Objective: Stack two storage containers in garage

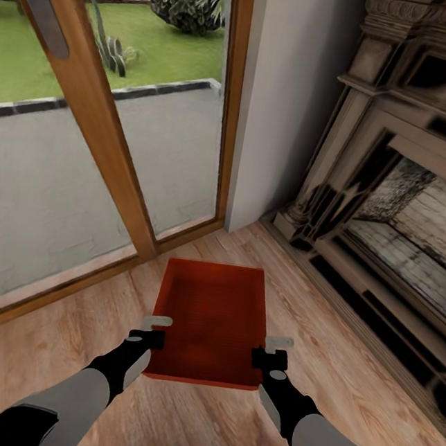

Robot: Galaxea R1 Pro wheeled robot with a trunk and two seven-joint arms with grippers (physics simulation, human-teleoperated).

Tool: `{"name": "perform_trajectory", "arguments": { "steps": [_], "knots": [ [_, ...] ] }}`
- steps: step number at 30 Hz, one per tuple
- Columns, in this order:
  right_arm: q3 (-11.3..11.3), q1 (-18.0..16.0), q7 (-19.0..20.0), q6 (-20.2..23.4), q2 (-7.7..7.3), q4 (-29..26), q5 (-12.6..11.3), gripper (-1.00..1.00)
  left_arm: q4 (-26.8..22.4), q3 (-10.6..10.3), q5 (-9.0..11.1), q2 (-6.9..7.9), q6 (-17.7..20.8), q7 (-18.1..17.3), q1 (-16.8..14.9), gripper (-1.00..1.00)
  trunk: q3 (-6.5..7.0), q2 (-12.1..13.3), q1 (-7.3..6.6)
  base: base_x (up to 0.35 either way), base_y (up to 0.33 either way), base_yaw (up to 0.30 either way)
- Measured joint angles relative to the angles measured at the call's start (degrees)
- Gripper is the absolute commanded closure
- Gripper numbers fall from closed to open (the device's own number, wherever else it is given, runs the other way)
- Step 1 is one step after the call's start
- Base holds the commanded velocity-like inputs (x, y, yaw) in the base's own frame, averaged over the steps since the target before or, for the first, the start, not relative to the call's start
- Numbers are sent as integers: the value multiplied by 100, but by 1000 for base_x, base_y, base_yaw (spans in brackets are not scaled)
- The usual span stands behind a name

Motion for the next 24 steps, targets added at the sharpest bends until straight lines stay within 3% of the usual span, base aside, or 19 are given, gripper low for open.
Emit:
{"name": "perform_trajectory", "arguments": {
  "steps": [6, 24],
  "knots": [
    [10, 0, -2, -2, -1, 0, -9, 100, 8, -1, 4, 1, -9, -1, 0, 100, 0, 0, -2, -277, 0, 0],
    [90, 1, -65, 30, 11, -11, -68, 100, 23, -29, 52, 19, -14, -13, -2, 100, 64, 0, -4, -11, 0, -33]
  ]
}}
